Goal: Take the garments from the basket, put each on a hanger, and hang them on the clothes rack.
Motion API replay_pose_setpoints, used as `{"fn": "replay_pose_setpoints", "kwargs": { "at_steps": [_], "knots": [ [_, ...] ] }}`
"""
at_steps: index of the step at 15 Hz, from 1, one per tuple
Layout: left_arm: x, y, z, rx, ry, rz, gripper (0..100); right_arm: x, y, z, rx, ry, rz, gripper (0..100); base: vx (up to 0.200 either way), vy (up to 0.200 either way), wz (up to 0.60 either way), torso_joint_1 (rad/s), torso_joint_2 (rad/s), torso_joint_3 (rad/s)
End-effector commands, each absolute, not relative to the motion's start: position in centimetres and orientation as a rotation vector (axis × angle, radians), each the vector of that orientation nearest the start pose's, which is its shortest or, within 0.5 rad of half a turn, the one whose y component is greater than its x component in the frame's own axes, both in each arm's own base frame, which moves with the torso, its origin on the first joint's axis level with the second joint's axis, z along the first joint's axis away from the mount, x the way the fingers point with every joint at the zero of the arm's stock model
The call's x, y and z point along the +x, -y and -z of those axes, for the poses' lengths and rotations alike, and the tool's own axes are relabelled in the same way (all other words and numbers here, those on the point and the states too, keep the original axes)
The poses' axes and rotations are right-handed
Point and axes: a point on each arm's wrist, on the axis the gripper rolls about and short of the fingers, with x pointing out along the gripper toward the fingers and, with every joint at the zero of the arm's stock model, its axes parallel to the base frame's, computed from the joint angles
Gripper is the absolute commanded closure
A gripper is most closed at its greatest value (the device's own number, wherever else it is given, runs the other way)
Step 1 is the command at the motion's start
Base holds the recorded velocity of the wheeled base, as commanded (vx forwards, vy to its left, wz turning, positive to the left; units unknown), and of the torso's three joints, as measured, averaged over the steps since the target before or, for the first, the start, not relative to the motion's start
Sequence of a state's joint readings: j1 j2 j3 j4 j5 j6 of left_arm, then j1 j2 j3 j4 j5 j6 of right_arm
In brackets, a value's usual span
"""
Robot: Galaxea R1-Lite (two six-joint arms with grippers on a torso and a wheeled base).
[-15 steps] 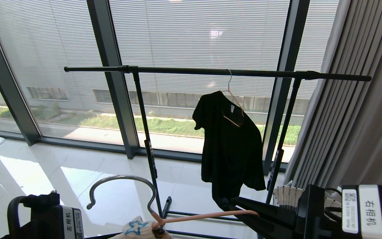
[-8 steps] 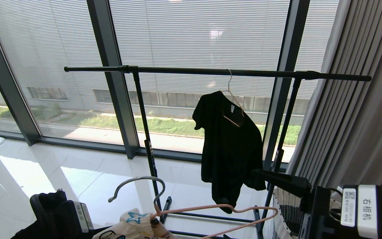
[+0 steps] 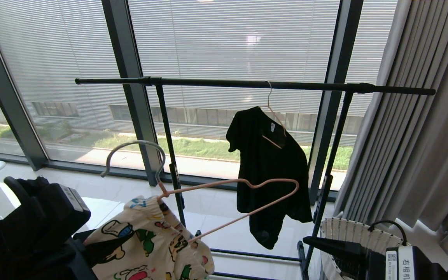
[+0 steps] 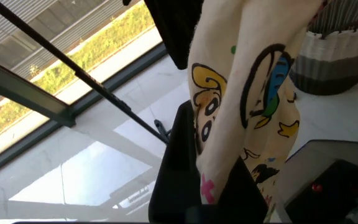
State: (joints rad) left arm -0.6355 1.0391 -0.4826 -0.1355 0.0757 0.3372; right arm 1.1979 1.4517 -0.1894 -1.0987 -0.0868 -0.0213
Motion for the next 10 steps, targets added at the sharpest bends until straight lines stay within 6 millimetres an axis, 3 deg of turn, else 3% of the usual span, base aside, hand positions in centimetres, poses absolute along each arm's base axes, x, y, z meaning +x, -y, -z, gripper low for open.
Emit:
{"fn": "replay_pose_setpoints", "kwargs": {
  "at_steps": [1,3,7,10],
  "knots": [
    [10.7,7.8,-20.7,0.45,-0.237,0.618,100,7.5,-18.9,-11.5,-0.084,-0.29,-1.091,0,0.0,0.0,0.0,0.0,0.0,0.0],
    [10.6,8.2,-21.8,0.444,-0.191,0.662,100,8.4,-21.0,-10.4,0.02,-0.407,-1.049,0,0.0,0.0,0.0,0.0,0.0,0.0],
    [10.3,8.7,-22.2,0.446,-0.166,0.702,100,10.7,-26.1,-10.1,0.177,-0.424,-0.899,0,0.0,0.0,0.0,0.0,0.0,0.0],
    [10.1,9.0,-22.4,0.449,-0.155,0.731,100,11.1,-27.3,-10.3,0.187,-0.407,-0.903,0,0.0,0.0,0.0,0.0,0.0,0.0]
  ]
}}
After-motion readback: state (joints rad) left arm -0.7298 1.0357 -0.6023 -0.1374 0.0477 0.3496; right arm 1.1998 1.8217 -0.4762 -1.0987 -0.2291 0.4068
